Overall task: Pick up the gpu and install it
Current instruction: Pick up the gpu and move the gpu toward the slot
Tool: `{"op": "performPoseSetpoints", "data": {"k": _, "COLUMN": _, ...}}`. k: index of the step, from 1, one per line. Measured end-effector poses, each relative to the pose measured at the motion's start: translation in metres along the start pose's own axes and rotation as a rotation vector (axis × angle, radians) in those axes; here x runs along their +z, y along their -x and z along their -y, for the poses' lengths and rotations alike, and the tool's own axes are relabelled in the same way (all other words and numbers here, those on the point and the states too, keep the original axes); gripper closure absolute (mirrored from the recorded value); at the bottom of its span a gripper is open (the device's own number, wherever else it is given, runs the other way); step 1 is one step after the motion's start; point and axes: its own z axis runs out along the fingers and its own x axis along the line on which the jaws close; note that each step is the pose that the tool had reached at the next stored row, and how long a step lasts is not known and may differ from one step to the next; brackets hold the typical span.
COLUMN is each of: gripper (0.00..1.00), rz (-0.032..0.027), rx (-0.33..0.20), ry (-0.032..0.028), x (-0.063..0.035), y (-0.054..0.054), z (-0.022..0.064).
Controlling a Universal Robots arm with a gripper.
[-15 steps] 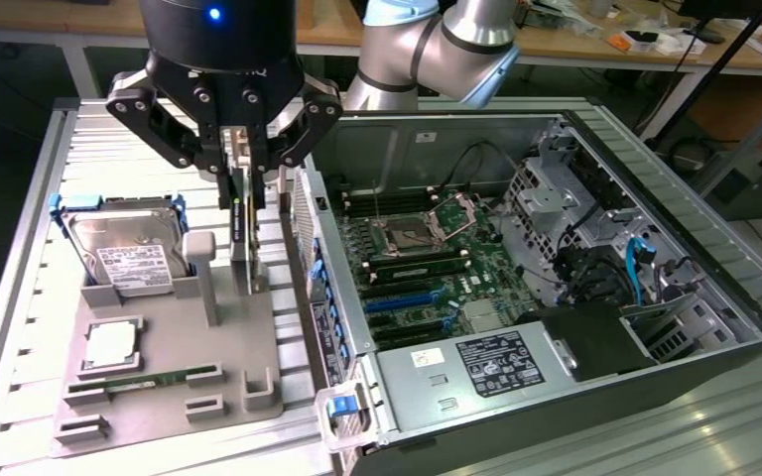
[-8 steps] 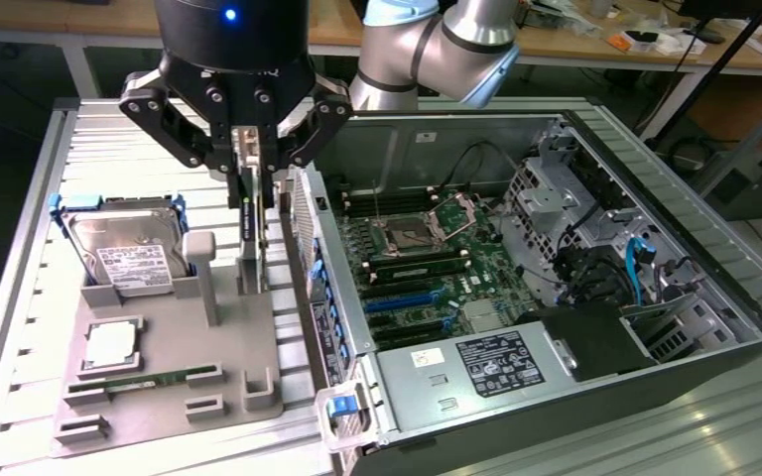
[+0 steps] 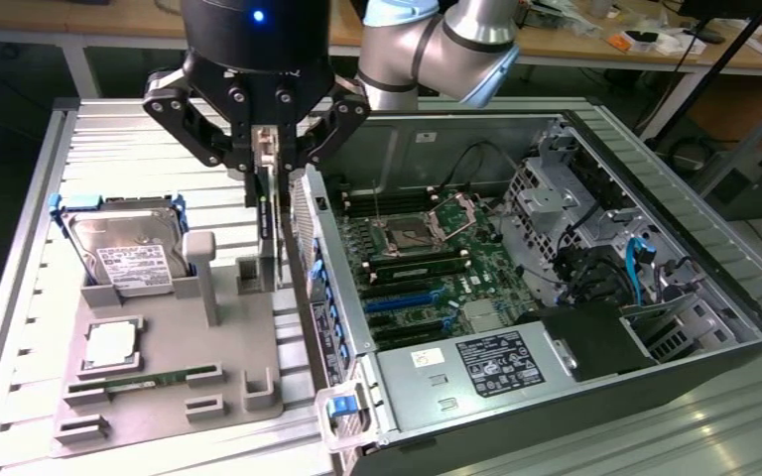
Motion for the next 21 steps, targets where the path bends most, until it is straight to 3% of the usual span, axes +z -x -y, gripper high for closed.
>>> {"op": "performPoseSetpoints", "data": {"k": 21, "gripper": 0.73, "rz": -0.0052, "rx": 0.000, "ry": -0.0005, "x": 0.0011, "y": 0.038, "z": -0.0034}}
